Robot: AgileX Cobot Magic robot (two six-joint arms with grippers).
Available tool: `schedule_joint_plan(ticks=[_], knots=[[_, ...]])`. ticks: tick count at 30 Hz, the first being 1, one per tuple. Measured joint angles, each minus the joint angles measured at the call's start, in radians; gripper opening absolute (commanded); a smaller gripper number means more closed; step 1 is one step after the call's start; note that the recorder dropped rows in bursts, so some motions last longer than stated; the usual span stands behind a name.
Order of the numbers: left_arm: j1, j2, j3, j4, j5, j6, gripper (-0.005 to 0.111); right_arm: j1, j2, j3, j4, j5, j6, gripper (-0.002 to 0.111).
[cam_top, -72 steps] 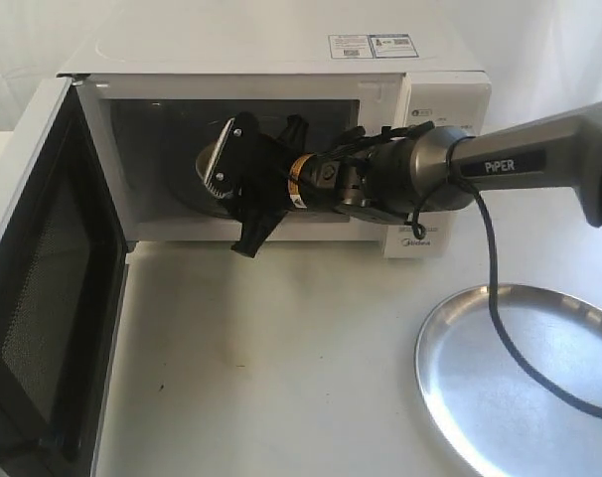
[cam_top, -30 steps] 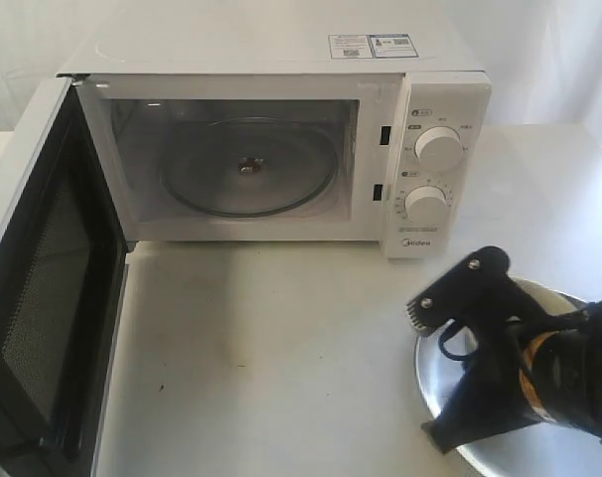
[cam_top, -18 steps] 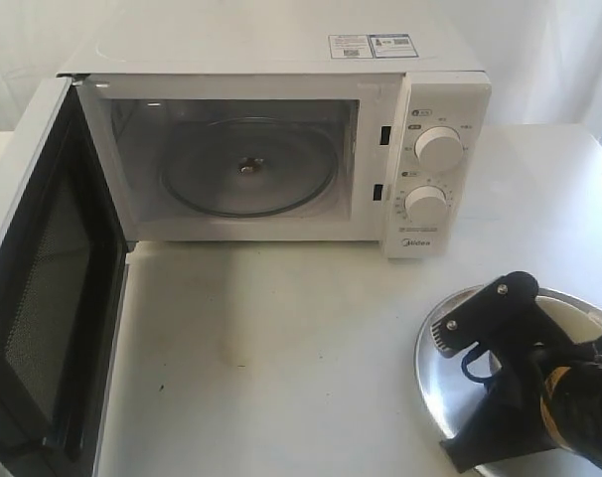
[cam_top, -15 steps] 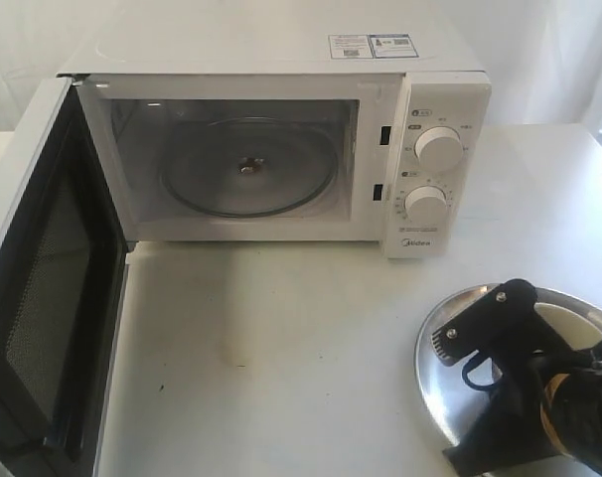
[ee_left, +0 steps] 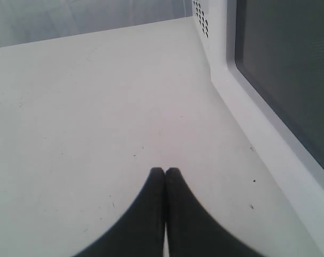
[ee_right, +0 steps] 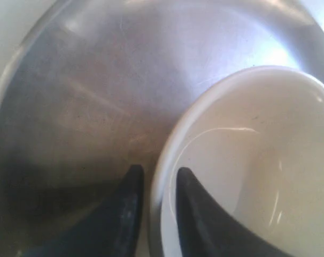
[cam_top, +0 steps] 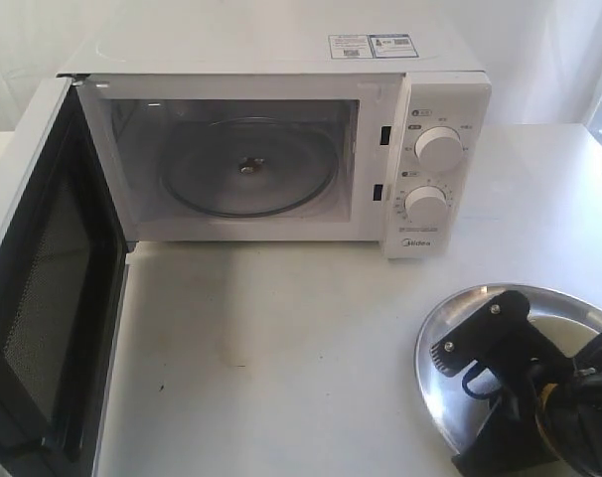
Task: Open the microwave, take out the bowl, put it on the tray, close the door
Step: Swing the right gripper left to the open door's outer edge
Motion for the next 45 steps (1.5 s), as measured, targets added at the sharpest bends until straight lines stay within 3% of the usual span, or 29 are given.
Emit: schedule_joint_plan(ticks=[1, 4, 6, 8, 10, 12, 16, 21, 28, 32, 37, 45], knots=[[0.000, 0.000, 0.000, 0.000, 0.000, 0.000, 0.000, 0.000, -0.010, 0.000, -0.002, 0.000, 0.010, 0.052], [0.000, 0.000, 0.000, 0.000, 0.000, 0.000, 0.000, 0.000, -0.086, 0.000, -0.008, -0.017, 0.044, 0.058], [0.000, 0.000, 0.000, 0.000, 0.000, 0.000, 0.000, 0.000, -0.174, 0.000, -0.052, -0.120, 0.105, 0.038], [0.000, 0.000, 0.000, 0.000, 0.000, 0.000, 0.000, 0.000, -0.311, -0.017, -0.164, -0.395, 0.164, 0.003], [0.000, 0.000, 0.000, 0.000, 0.000, 0.000, 0.000, 0.000, -0.456, -0.086, -0.204, -0.681, 0.137, 0.000], [0.000, 0.000, 0.000, 0.000, 0.000, 0.000, 0.000, 0.000, -0.531, -0.181, -0.137, -0.844, 0.030, 0.000], [0.000, 0.000, 0.000, 0.000, 0.000, 0.000, 0.000, 0.000, -0.490, -0.355, -0.008, -0.976, -0.105, 0.000], [0.000, 0.000, 0.000, 0.000, 0.000, 0.000, 0.000, 0.013, -0.286, -0.512, 0.015, -1.166, -0.169, 0.000], [0.000, 0.000, 0.000, 0.000, 0.000, 0.000, 0.000, 0.211, -0.033, -0.657, 0.127, -0.992, -0.456, 0.000], [0.000, 0.000, 0.000, 0.000, 0.000, 0.000, 0.000, 0.295, 0.078, -0.722, 0.456, -0.943, -0.767, 0.000], [0.000, 0.000, 0.000, 0.000, 0.000, 0.000, 0.000, 0.310, 0.158, -0.831, 0.898, -0.902, -1.161, 0.000], [0.000, 0.000, 0.000, 0.000, 0.000, 0.000, 0.000, 0.358, 0.314, -0.975, 1.038, -0.886, -1.282, 0.000]])
